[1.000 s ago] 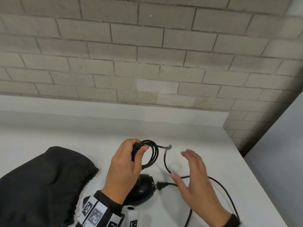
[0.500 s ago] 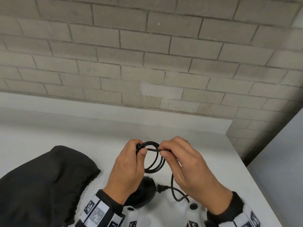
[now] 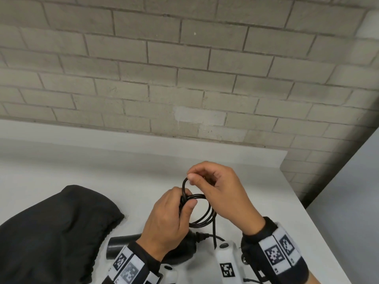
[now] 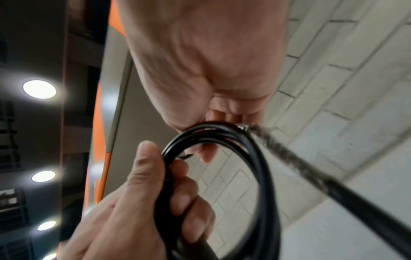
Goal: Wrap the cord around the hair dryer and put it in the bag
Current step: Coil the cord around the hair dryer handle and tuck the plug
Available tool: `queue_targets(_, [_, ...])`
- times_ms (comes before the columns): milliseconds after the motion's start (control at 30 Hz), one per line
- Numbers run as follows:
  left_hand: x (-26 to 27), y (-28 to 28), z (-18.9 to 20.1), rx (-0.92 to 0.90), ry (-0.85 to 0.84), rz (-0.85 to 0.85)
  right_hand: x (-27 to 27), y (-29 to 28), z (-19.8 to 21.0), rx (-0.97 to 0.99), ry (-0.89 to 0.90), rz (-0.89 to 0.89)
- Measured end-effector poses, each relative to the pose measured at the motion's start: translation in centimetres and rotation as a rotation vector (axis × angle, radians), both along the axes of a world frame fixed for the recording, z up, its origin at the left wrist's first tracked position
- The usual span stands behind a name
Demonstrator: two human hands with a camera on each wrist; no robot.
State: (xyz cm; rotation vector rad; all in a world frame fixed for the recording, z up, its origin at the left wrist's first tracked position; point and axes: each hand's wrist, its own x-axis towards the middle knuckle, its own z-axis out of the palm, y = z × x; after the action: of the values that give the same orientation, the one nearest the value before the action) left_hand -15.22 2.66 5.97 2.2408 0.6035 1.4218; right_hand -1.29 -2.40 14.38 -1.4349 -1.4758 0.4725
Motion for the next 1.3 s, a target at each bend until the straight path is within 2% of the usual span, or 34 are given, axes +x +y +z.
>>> queue_targets(100, [-0.4,0.2,0.2,-0.008,-0.028,0.054,0.1,0.0,-1.0,-0.046,0.163,-0.047])
queue_targets(233, [-0.6,0.0,0.2,-0.035,-0.045,0.062,0.3,-0.4,-2.1,-0.135,0.279,-0.035])
queue_targets(367, [-0.5,-0.3,0.2,-0.08,-0.096,0.041,0.6,-0.8,-2.2,-0.239,0.322,0.039])
queue_targets(500, [-0.5,-0.2,0.3,0.003,-0.053,0.029,0.8,-1.4,-2.2,-0.314,0.286,0.123])
queue_targets(567, [-0.3,-0.2,0.4,-0.006,-0.067,0.023,0.4,-1.7,-2.5,-0.322,0.328,0.158])
queue_targets(633, [-0.2,-0.1,0.4,-0.015,-0.084,0.056,-0.2,-1.9,-3.1,-0.254,0.375,0.103])
queue_targets(700, [-0.3,0.1,0.2,-0.034,-0.102,0.095,-1.0,-2.3,-4.3,-0.042,0.308,-0.09])
queue_targets(767, [-0.5,0.3,0.2,-0.058,-0.123,0.124,-1.7,-3.2,-5.1,0.25,0.144,-0.304])
queue_targets(833, [-0.6,0.4,0.2,-0.074,-0.138,0.144,-2.6,-4.2,-5.4,0.418,-0.039,-0.324])
queue_targets(867, [-0.6,0.5,0.3,-0.078,-0.142,0.147,-3.2,-4.4,-5.8,0.432,-0.105,-0.285])
queue_targets(1000, [-0.4,0.1,0.2,-0.088,-0.146,0.122,-4.4,-4.1,-7.2,0.22,-0.238,-0.259])
queue_targets(1167, [0.1,-0.3,0.1,-0.054,-0.134,0.062,-4.6,-3.2,-6.3,-0.068,-0.346,-0.199])
queue_targets(1233, [0.3,-0.3,0.0,-0.016,-0.13,0.054,-4.2,-3.2,-5.5,-0.124,-0.338,-0.203])
queue_targets(1300, [0.3,-0.2,-0.1,0.012,-0.131,0.065,-3.6,-3.3,-4.7,-0.137,-0.238,-0.195])
